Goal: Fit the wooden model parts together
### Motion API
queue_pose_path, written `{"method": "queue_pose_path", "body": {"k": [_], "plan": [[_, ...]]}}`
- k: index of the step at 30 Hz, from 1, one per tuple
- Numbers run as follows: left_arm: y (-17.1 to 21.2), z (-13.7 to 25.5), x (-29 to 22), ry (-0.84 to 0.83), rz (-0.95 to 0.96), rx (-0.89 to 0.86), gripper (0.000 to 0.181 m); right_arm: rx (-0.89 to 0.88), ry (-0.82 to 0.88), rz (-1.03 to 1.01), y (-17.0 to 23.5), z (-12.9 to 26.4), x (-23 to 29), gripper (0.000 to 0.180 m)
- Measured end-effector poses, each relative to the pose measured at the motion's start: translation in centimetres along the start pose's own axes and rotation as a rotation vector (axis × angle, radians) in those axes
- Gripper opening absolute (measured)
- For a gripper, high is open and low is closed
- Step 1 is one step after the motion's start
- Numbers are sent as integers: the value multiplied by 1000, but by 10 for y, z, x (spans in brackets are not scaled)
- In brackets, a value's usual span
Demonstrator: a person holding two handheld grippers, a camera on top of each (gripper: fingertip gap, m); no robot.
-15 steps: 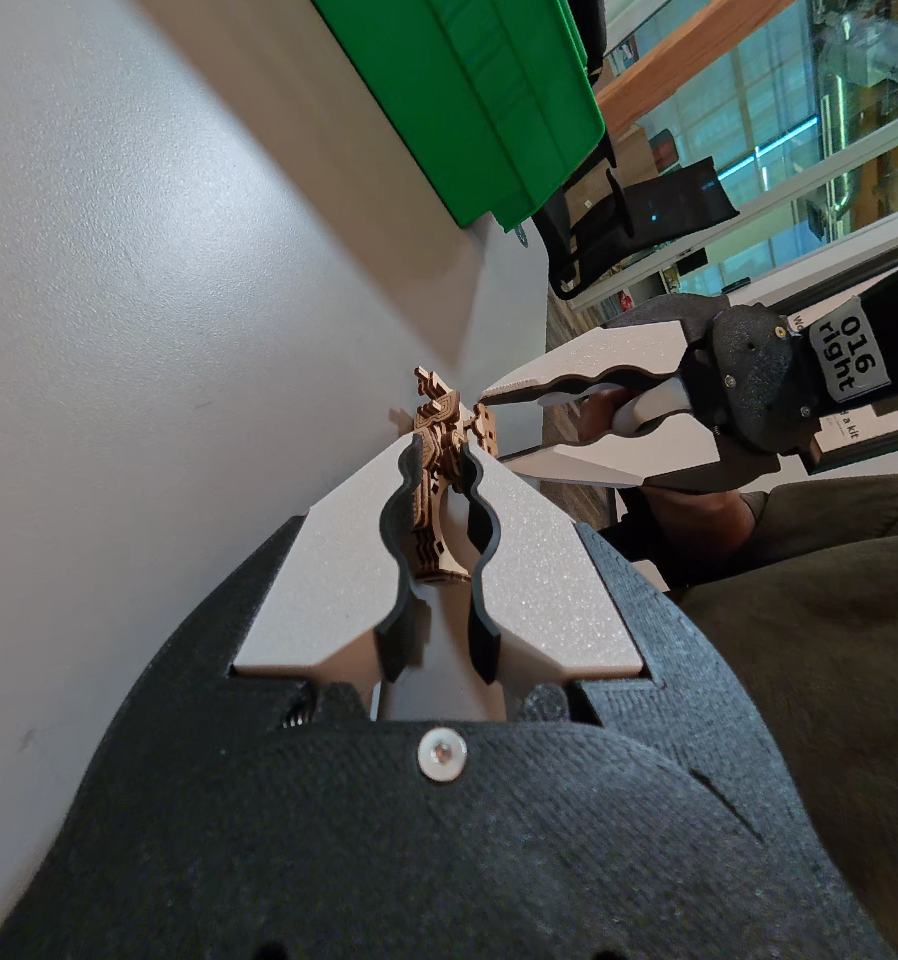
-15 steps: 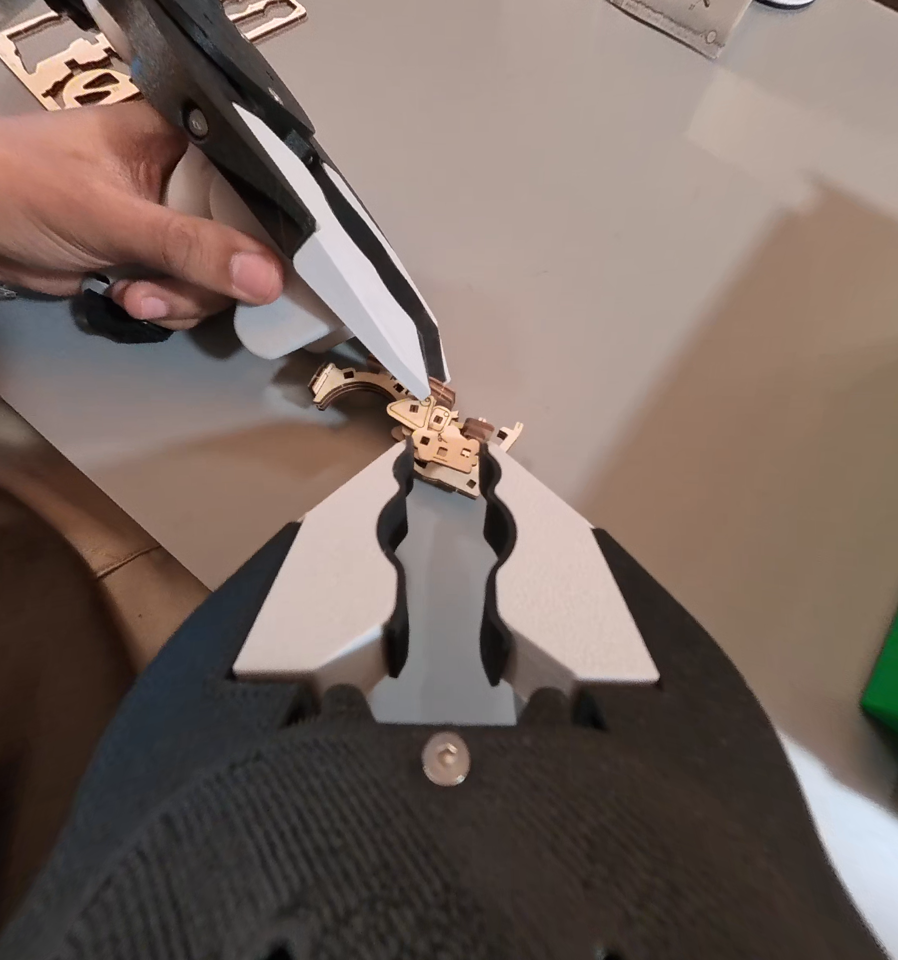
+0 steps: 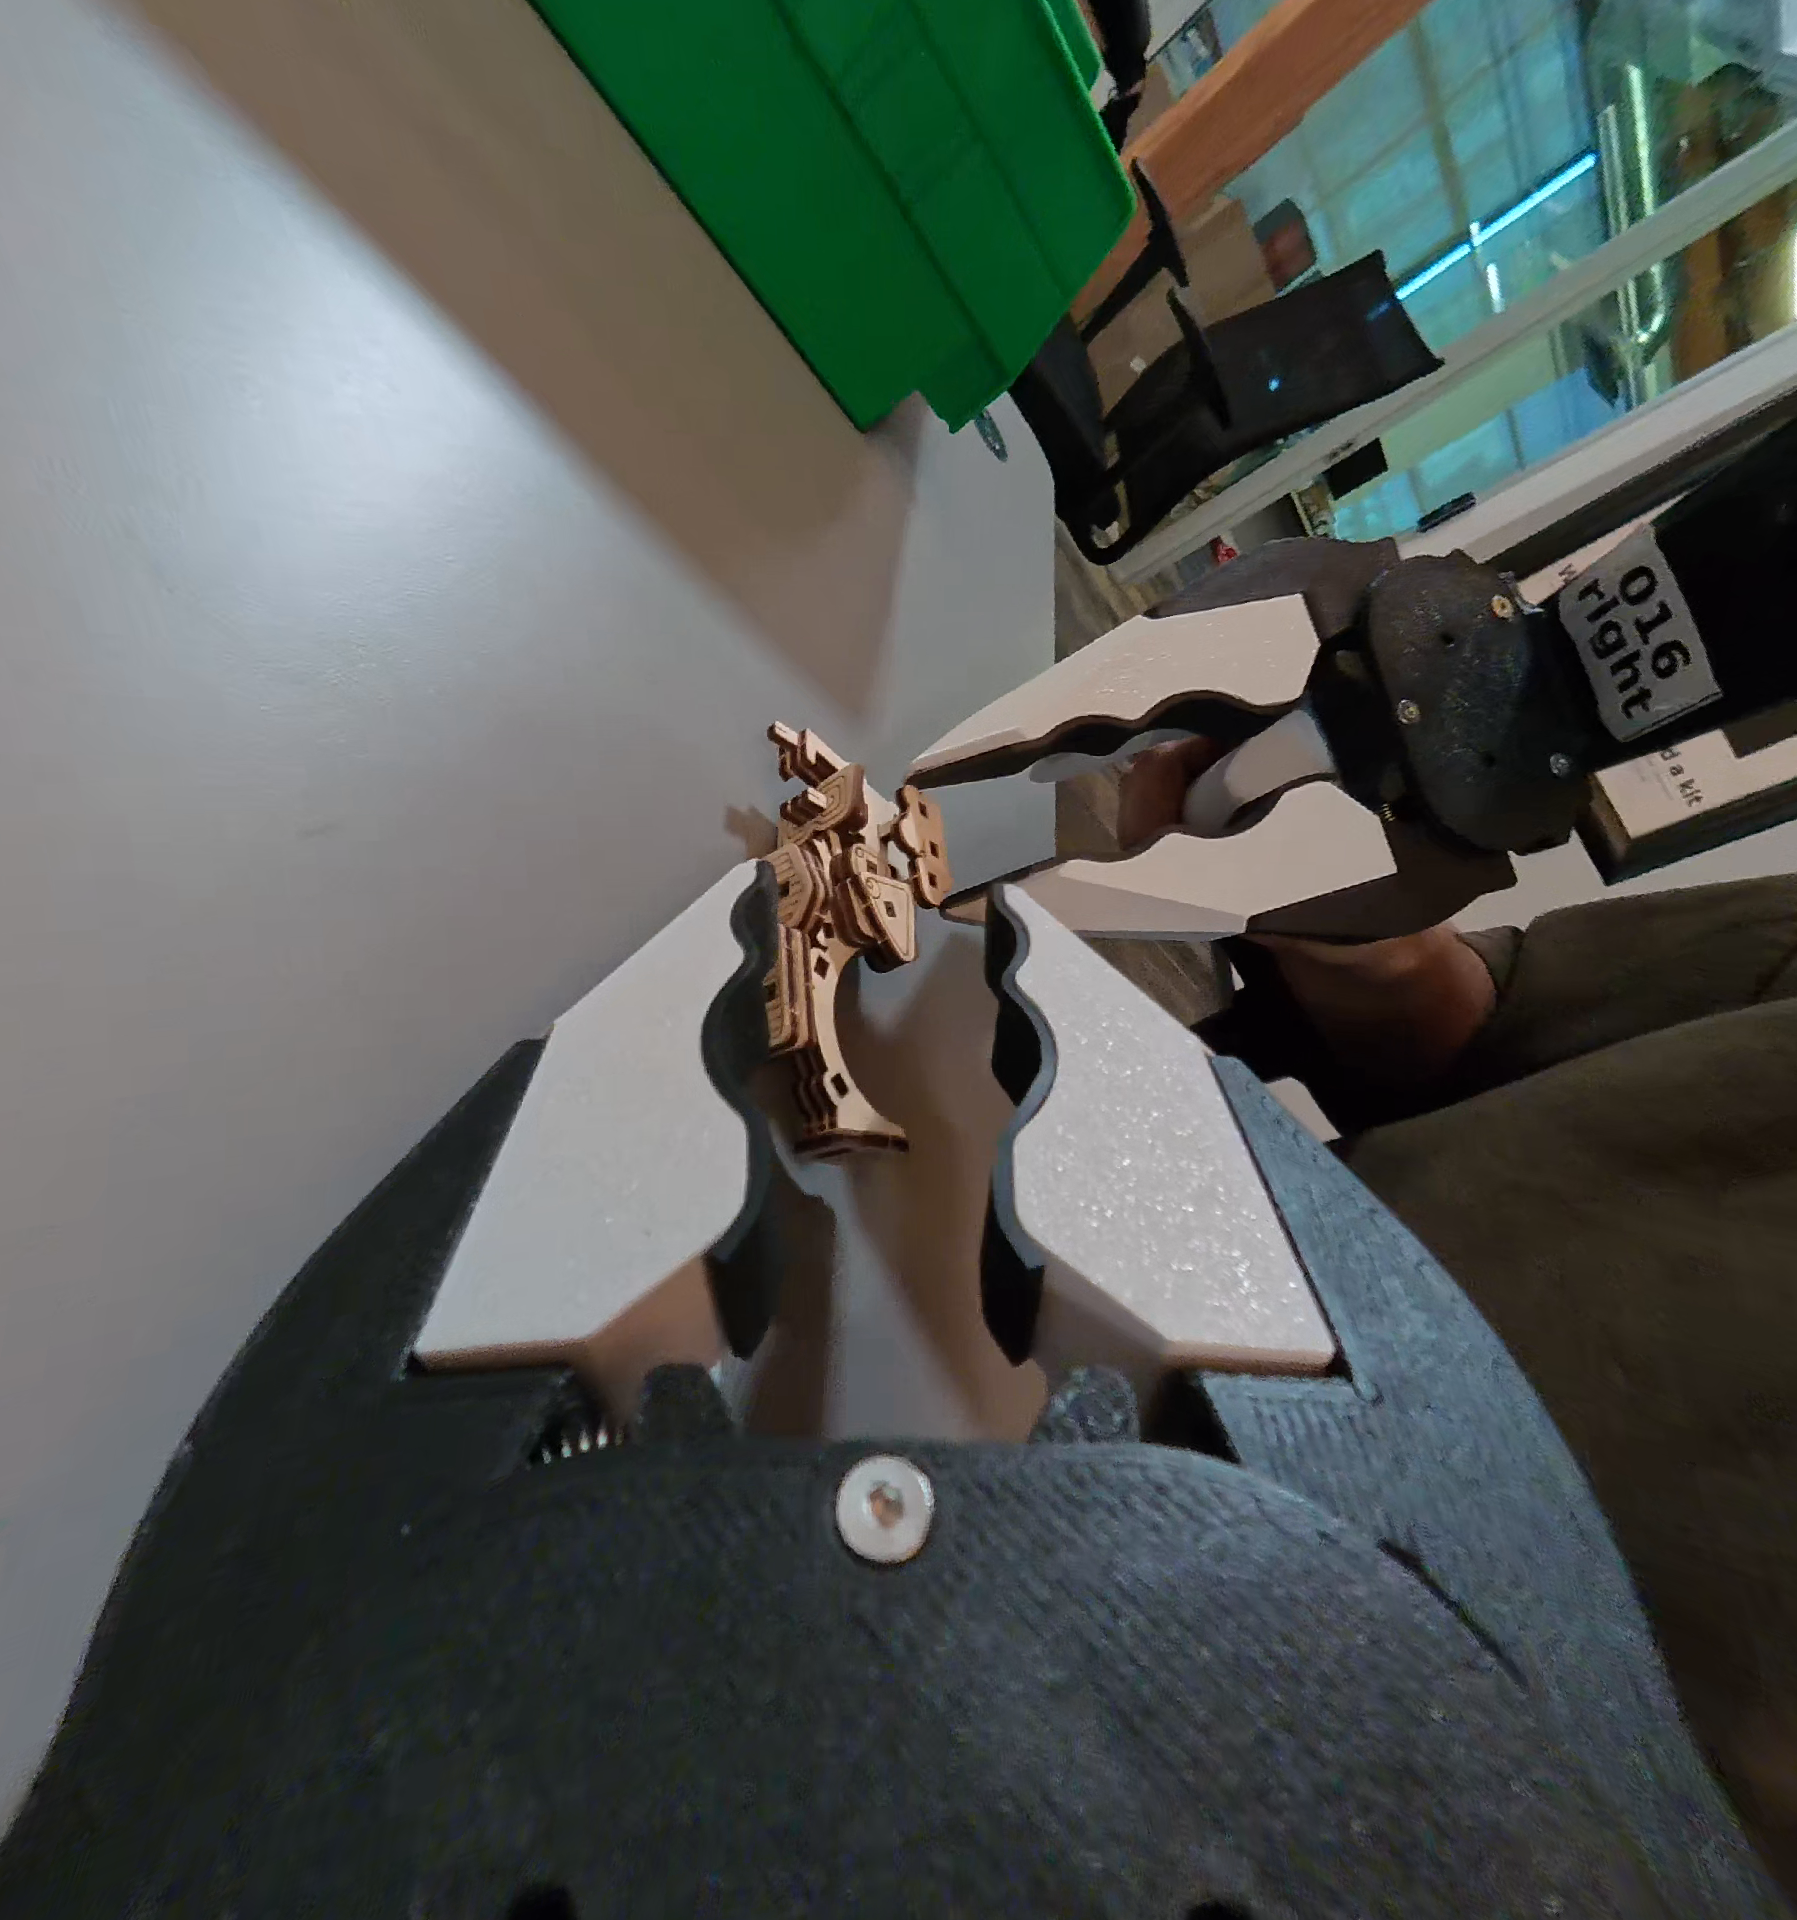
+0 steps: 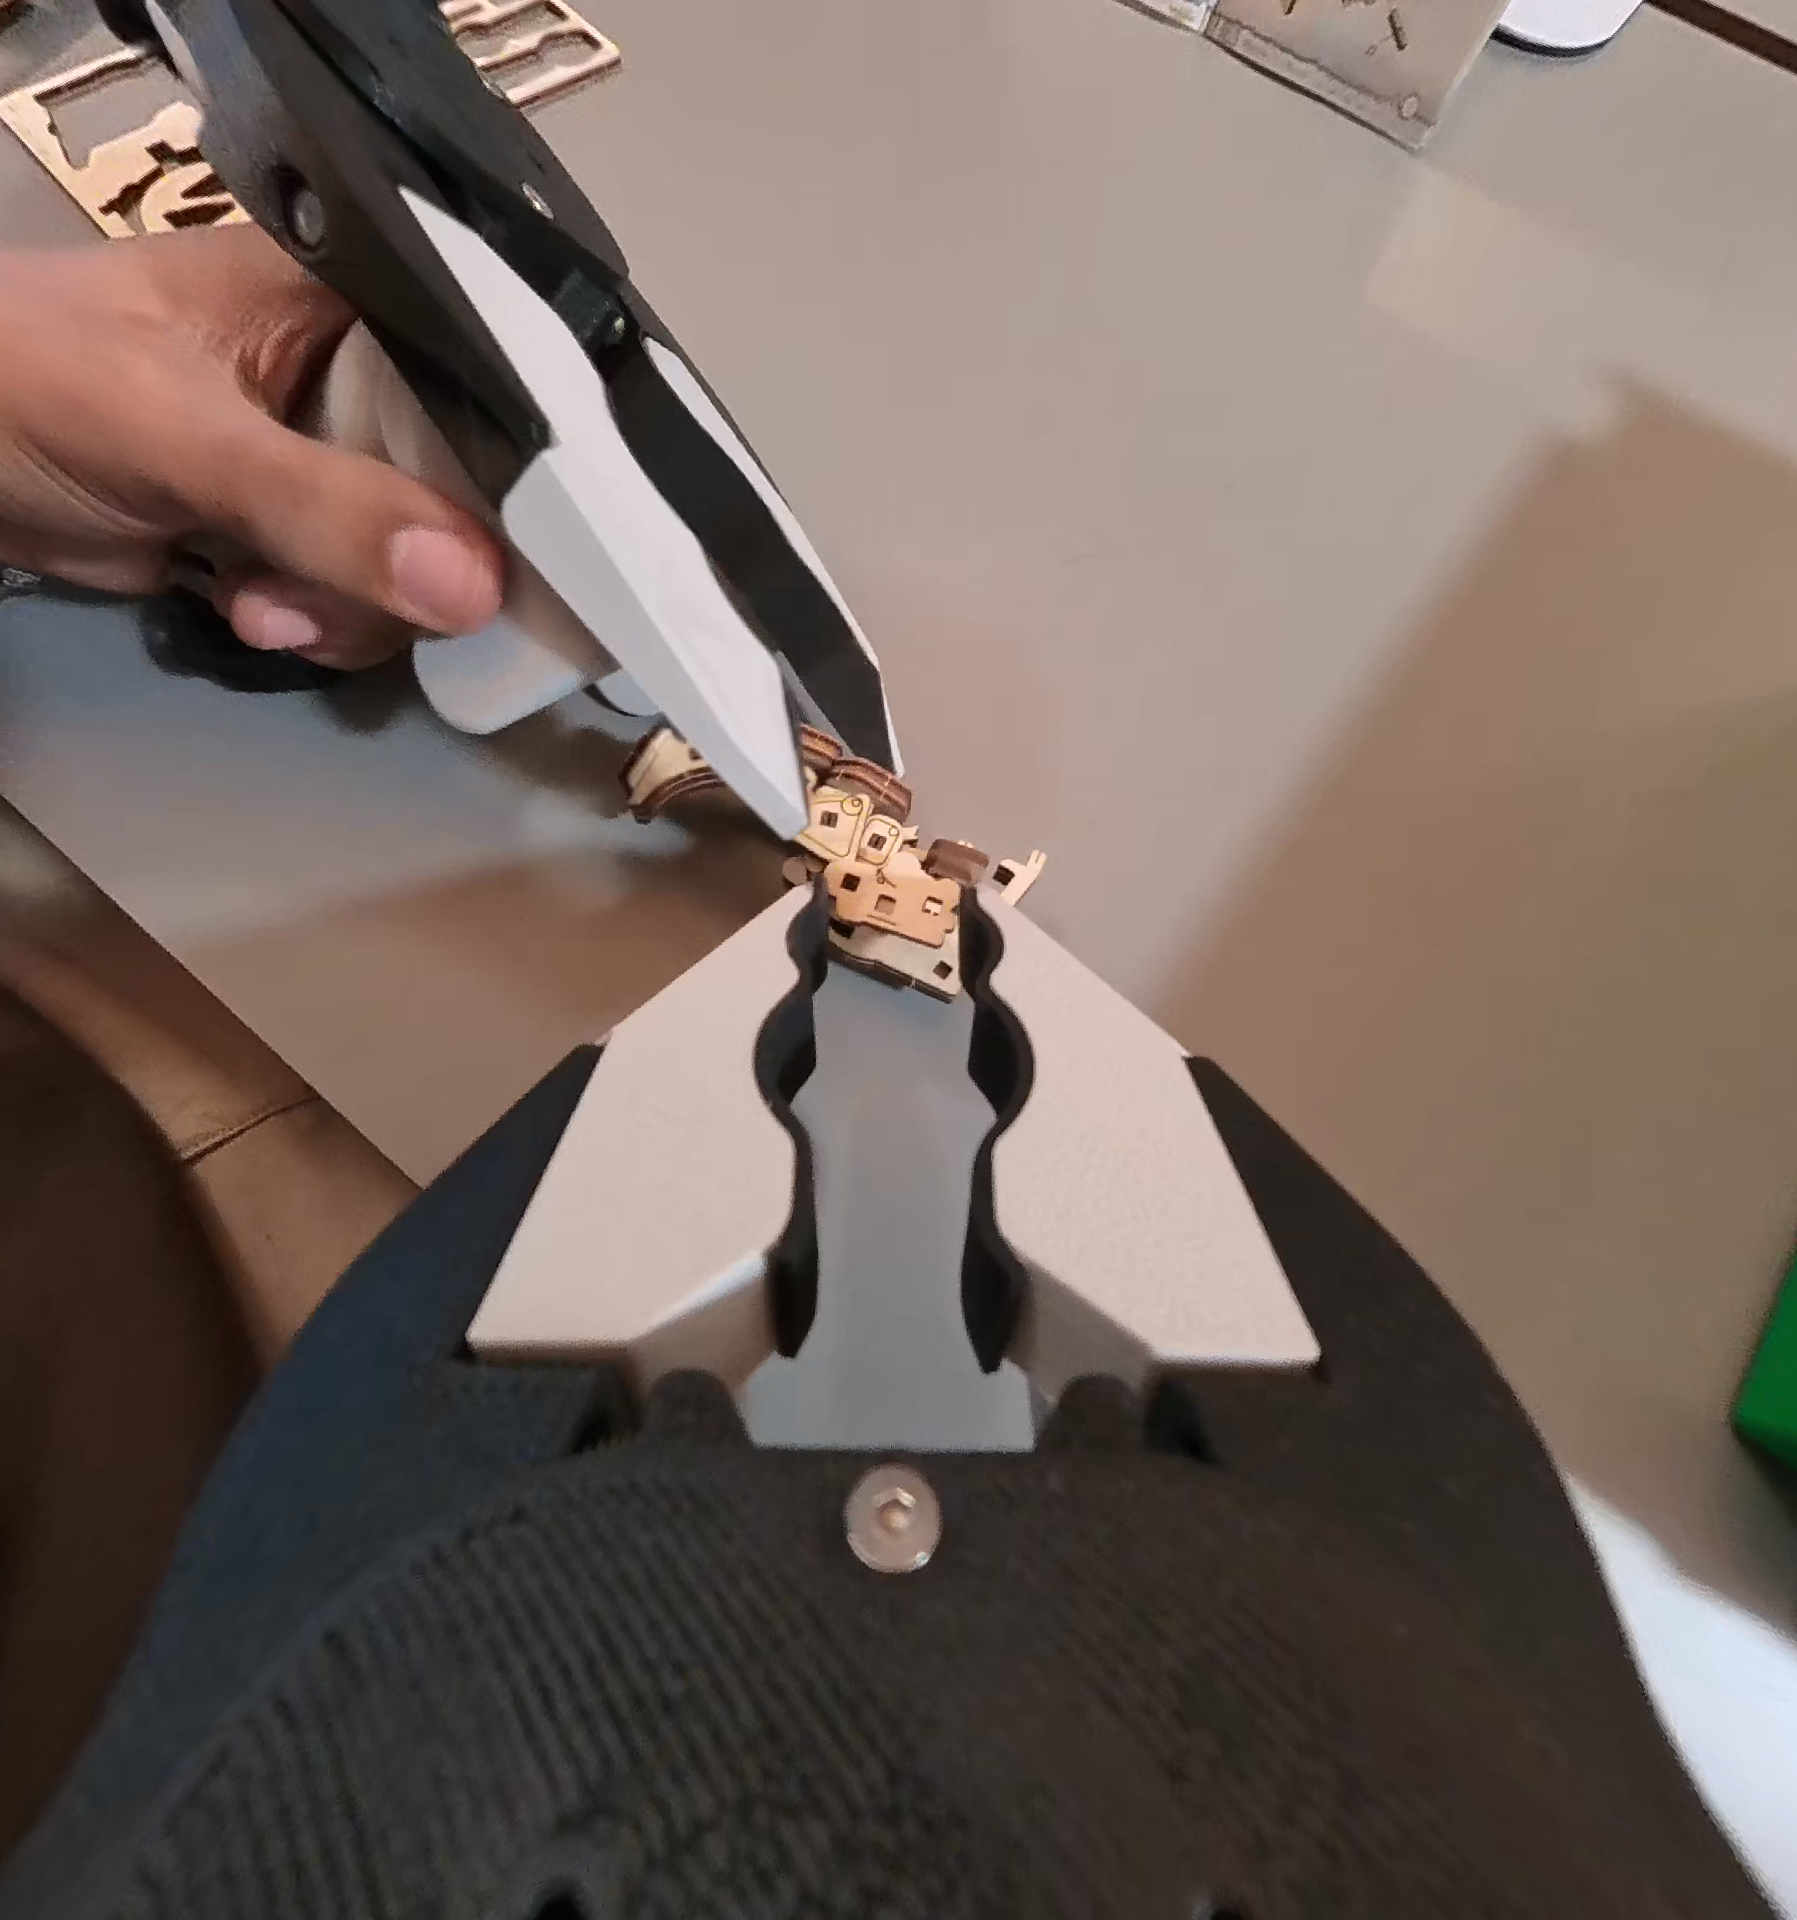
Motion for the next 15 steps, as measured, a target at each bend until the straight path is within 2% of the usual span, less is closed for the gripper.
{"method": "queue_pose_path", "body": {"k": [6, 15], "plan": [[5, -4, 6, -44, 13, 43, 24, -6, 10, 16, 1, 2, -3, 24], [5, -3, 7, -41, 22, 42, 23, -4, -10, 8, 2, 3, -1, 24]]}}
Point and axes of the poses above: each gripper's, where its closed fingertips meet, z back along the fingers, y out of its underside, x = y × z across the jaws, the point moved 1 cm from there along z, back along the fingers, and after that the axes turned 8 degrees about -z, right-handed, at the moved point
